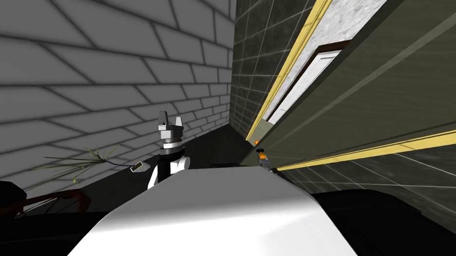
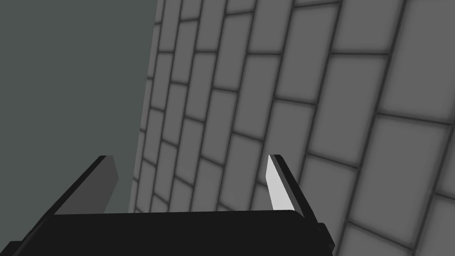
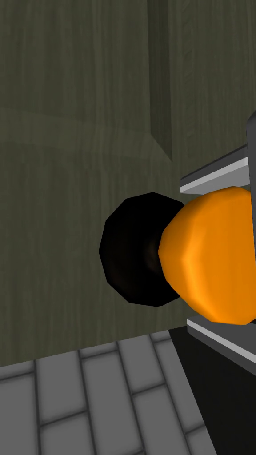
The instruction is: Pull the door open
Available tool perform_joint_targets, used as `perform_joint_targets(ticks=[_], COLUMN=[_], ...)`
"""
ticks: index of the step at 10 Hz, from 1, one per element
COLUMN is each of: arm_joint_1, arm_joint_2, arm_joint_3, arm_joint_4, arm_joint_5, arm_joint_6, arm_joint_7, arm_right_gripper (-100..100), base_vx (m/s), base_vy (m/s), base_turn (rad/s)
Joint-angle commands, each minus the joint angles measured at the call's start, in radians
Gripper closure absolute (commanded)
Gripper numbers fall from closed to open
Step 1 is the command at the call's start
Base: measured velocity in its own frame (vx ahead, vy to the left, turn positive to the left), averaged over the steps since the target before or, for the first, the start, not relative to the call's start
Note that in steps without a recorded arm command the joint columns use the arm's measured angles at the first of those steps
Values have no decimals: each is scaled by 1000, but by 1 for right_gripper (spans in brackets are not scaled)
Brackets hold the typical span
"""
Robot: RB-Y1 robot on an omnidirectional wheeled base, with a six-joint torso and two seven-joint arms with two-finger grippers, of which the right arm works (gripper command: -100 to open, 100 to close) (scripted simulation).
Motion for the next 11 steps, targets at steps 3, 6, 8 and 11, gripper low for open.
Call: perform_joint_targets(ticks=[3, 6, 8, 11], arm_joint_1=[-5, -11, -15, -20], arm_joint_2=[-11, -21, -27, -27], arm_joint_3=[18, 31, 38, 44], arm_joint_4=[26, 47, 59, 69], arm_joint_5=[12, 21, 27, 31], arm_joint_6=[-29, -51, -63, -66], arm_joint_7=[-24, -44, -55, -60], arm_right_gripper=[100, 100, 100, 100], base_vx=[-188, -197, -196, -125], base_vy=[-32, -43, -21, -20], base_turn=[119, 125, 97, 87])
